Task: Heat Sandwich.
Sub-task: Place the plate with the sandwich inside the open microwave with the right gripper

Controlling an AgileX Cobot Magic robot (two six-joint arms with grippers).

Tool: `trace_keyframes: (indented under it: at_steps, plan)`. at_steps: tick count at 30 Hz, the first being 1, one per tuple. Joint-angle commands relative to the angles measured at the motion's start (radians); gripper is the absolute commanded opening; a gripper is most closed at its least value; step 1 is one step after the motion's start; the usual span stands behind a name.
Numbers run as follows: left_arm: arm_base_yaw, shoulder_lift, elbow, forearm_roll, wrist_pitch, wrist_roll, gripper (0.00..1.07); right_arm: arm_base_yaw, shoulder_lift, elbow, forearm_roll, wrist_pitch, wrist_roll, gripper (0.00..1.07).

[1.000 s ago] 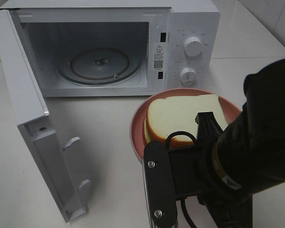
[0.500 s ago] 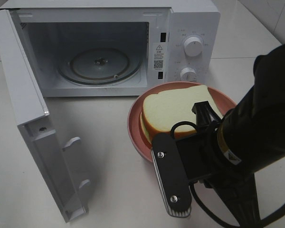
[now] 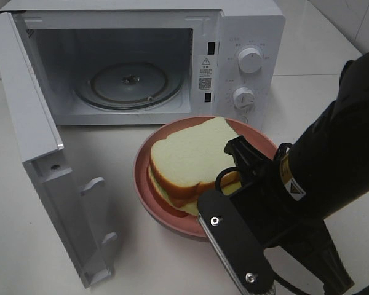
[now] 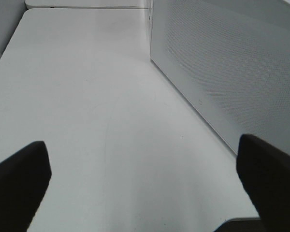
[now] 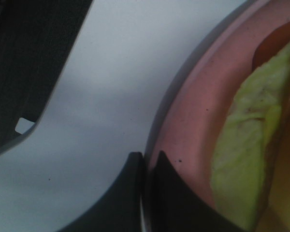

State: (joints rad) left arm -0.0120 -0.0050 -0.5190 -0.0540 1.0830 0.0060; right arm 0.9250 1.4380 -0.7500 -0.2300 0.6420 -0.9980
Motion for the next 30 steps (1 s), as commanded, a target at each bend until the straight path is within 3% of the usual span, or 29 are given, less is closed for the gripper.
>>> trace_keyframes:
  at_steps: [1, 13, 30]
  plan:
    - [0.001, -0.016, 0.003, -0.003, -0.013, 0.001, 1.0, -0.02, -0.008, 0.003, 0.003, -0.025, -0.093, 0.0]
    - [0.001, -0.016, 0.003, -0.003, -0.013, 0.001, 1.0, -0.124, -0.008, 0.002, 0.021, -0.044, -0.23, 0.0]
    - [0.001, -0.016, 0.003, -0.003, -0.013, 0.001, 1.0, -0.12, 0.011, -0.016, 0.072, -0.164, -0.232, 0.0]
